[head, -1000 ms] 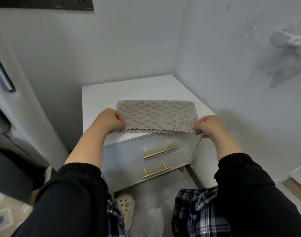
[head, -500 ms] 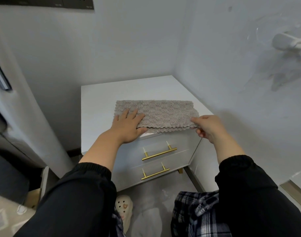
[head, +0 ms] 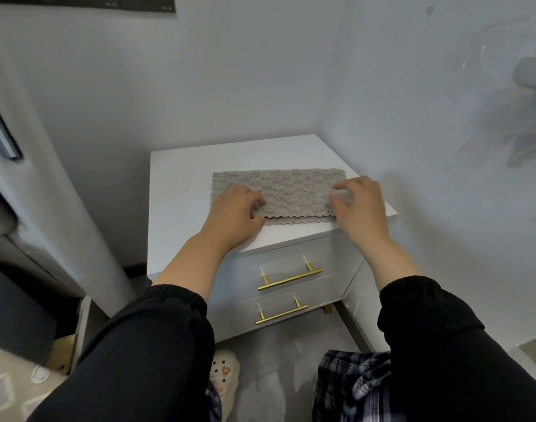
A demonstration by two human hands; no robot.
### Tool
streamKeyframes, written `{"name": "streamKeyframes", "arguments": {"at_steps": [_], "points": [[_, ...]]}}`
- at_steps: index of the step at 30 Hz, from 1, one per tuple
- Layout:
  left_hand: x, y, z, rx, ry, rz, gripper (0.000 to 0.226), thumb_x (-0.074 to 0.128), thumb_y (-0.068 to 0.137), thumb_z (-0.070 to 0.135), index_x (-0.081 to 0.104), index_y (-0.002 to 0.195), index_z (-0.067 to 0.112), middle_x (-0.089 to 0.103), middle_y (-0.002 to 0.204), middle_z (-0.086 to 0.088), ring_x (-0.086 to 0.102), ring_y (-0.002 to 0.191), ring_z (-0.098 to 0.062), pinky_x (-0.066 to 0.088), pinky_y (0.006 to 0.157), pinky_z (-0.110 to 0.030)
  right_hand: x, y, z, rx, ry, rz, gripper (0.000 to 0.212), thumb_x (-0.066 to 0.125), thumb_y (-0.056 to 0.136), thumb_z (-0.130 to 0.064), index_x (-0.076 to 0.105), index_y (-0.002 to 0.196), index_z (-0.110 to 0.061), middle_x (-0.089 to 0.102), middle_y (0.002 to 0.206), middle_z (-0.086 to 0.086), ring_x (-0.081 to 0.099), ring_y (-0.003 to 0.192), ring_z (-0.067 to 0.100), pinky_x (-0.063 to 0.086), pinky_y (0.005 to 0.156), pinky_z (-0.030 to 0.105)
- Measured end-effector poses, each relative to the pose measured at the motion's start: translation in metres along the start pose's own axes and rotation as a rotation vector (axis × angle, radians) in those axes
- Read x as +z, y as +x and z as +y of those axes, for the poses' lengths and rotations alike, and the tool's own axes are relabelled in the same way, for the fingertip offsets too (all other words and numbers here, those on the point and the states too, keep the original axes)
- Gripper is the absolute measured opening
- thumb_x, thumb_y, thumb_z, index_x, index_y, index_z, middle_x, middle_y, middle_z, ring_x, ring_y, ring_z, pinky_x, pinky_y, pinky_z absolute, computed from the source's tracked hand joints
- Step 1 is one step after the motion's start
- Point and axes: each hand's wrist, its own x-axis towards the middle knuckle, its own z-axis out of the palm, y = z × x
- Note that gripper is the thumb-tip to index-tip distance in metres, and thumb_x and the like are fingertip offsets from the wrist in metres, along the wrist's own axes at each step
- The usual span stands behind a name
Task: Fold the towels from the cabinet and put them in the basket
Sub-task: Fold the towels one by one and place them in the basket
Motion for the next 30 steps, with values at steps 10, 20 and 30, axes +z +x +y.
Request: {"name": "streamKeyframes", "arguments": {"at_steps": [10,20,30], "points": [[-0.004,-0.004,0.005,0.058,-0.009,0.182,0.009,0.058,0.085,0.007,0.065,0.088,0.009,0.059,0.09,-0.003,0.049,0.093,-0.021,0.037,0.071,-0.028,0.021,-0.006,-0.015,-0.04,0.021,-0.174,0.01,0.063,0.087,-0.012,0.071,0.093,-0.013,0.055,0.094,-0.004,0.047,0.098,0.014,0.03,0.074,0.021],[0.006,-0.009,0.006,0.088,-0.106,0.024,0.009,0.06,0.078,0.009,0.067,0.074,0.012,0.054,0.09,0.0,0.046,0.094,-0.019,0.044,0.079,-0.036,0.018,-0.004,-0.01,-0.072,-0.003,-0.278,0.021,0.057,0.078,0.003,0.06,0.074,-0.018,0.055,0.09,-0.001,0.046,0.095,0.017,0.028,0.07,0.023],[0.026,-0.003,0.014,-0.017,0.11,0.113,0.022,0.053,0.093,0.037,0.059,0.097,0.017,0.053,0.124,-0.004,0.044,0.118,-0.024,0.036,0.099,-0.038,0.012,0.0,-0.004,-0.094,0.0,-0.324,0.026,0.055,0.078,0.008,0.066,0.078,-0.015,0.056,0.094,0.002,0.048,0.09,0.016,0.034,0.074,0.025]]}}
